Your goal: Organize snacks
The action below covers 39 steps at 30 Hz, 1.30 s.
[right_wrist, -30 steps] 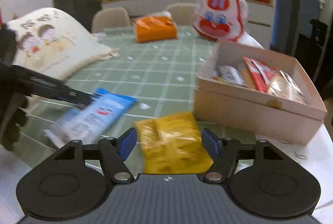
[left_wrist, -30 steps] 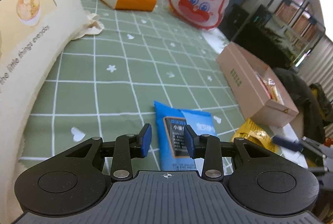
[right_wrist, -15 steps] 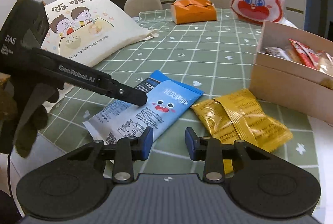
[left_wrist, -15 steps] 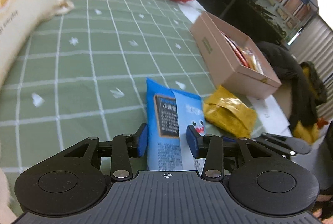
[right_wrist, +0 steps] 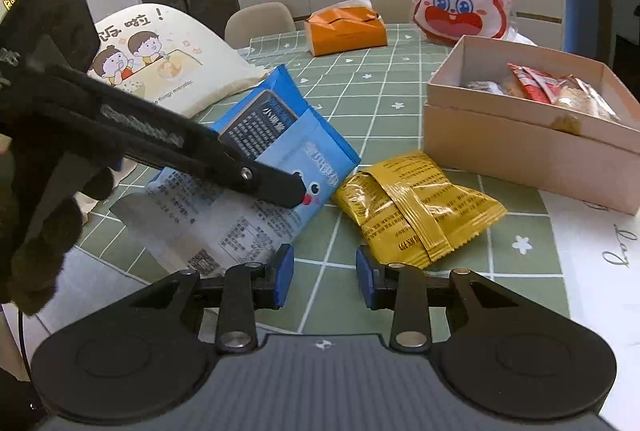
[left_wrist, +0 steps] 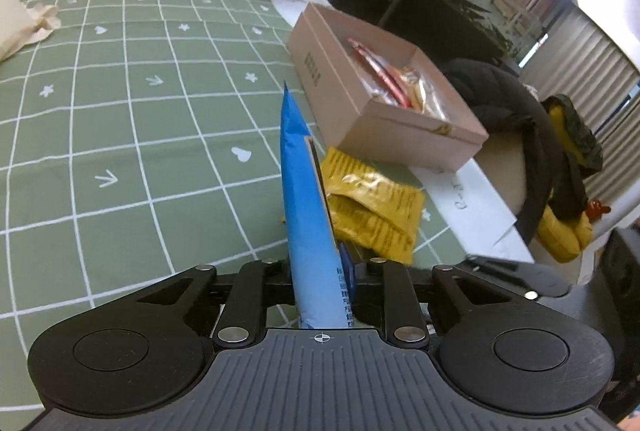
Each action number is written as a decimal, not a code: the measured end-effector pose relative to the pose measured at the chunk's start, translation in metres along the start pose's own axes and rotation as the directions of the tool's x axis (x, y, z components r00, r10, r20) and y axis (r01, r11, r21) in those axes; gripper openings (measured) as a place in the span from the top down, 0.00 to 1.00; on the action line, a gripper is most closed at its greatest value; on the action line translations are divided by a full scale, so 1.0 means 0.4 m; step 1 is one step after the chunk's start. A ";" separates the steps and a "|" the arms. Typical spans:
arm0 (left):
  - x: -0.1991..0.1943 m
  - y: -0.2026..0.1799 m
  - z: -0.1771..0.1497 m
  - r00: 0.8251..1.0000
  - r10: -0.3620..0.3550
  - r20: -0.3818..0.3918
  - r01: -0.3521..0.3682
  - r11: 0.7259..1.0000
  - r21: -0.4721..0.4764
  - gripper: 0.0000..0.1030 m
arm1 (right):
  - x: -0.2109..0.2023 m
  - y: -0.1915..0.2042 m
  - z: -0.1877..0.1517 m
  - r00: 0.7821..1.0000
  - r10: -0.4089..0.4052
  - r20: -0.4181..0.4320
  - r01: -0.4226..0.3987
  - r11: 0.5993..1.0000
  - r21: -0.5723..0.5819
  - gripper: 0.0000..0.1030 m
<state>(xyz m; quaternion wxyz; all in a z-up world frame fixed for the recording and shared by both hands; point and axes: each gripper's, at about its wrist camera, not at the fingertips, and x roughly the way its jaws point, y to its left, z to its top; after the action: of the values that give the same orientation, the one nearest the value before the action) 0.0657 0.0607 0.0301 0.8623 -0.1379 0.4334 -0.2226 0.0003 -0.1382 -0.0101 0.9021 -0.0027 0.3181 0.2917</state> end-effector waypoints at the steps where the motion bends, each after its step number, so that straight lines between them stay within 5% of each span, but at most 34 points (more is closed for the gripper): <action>1: -0.003 0.004 -0.004 1.000 -0.002 0.006 0.002 1.000 -0.006 0.78 | -0.004 -0.003 -0.002 1.000 -0.005 0.003 0.005 1.000 0.001 0.65; 6: -0.056 0.023 -0.017 0.997 0.001 0.078 0.001 1.000 -0.027 0.81 | -0.047 -0.021 -0.011 0.997 -0.008 0.074 0.008 1.000 -0.001 0.32; 12: -0.085 0.013 -0.049 0.997 -0.014 0.079 0.014 1.000 0.001 0.81 | -0.083 -0.050 0.030 0.985 -0.109 0.132 0.125 0.985 -0.118 0.20; 19: -0.101 0.015 -0.062 0.995 -0.036 0.088 0.036 0.999 -0.007 0.81 | 0.018 -0.120 0.119 0.999 -0.033 -0.007 0.032 0.996 -0.086 0.19; 26: -0.115 0.020 -0.077 0.995 -0.033 0.090 0.033 0.999 -0.003 0.81 | 0.083 -0.100 0.128 0.997 -0.069 -0.034 0.064 0.988 -0.140 0.19; 32: -0.116 0.017 -0.081 0.995 -0.040 0.096 0.040 0.999 -0.004 0.81 | -0.023 -0.076 0.070 0.988 0.120 -0.097 -0.135 0.976 -0.172 0.19; 39: -0.120 0.026 -0.087 0.994 -0.006 0.112 0.008 1.000 -0.018 0.81 | -0.059 -0.048 0.077 1.000 -0.016 0.000 0.016 0.959 -0.281 0.19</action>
<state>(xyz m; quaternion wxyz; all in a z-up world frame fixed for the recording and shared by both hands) 0.0152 0.0924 0.0382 0.8832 -0.1593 0.3860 -0.2135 0.0132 -0.1608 0.0245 0.8945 -0.1337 0.2742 0.3267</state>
